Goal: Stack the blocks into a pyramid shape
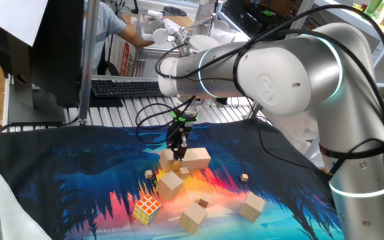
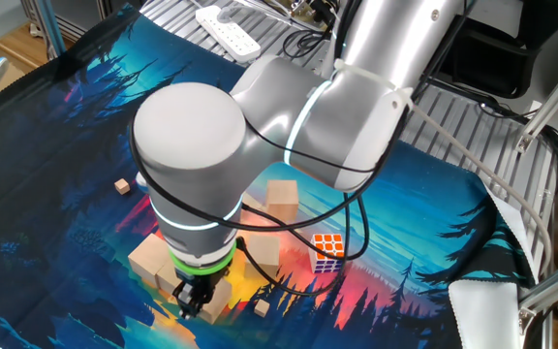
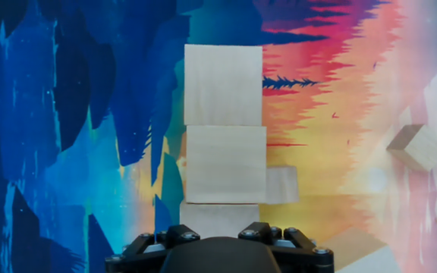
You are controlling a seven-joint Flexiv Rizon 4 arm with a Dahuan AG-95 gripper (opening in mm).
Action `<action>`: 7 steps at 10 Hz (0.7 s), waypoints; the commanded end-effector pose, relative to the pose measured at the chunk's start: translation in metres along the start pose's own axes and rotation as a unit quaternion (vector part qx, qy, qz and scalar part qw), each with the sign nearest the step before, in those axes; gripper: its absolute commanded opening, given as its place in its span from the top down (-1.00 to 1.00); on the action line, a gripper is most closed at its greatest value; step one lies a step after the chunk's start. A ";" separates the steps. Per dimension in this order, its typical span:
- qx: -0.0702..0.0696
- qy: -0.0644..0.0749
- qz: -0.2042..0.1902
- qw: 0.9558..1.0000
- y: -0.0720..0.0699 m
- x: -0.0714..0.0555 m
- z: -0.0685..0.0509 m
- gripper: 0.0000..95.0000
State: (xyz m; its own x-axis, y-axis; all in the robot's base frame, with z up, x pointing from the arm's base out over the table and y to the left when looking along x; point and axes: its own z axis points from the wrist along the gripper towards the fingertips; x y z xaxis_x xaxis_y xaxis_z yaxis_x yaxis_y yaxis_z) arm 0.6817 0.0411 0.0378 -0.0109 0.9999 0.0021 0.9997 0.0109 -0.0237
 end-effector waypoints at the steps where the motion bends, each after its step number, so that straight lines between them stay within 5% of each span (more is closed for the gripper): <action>1: 0.000 0.002 0.000 1.000 -0.001 -0.001 -0.001 1.00; 7: -0.001 0.003 0.003 1.000 -0.001 -0.001 0.000 1.00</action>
State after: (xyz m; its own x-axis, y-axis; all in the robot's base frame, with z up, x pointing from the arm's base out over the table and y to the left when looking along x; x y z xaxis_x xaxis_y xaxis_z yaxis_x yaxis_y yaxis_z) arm 0.6800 0.0407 0.0379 -0.0059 0.9999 0.0103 0.9997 0.0062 -0.0234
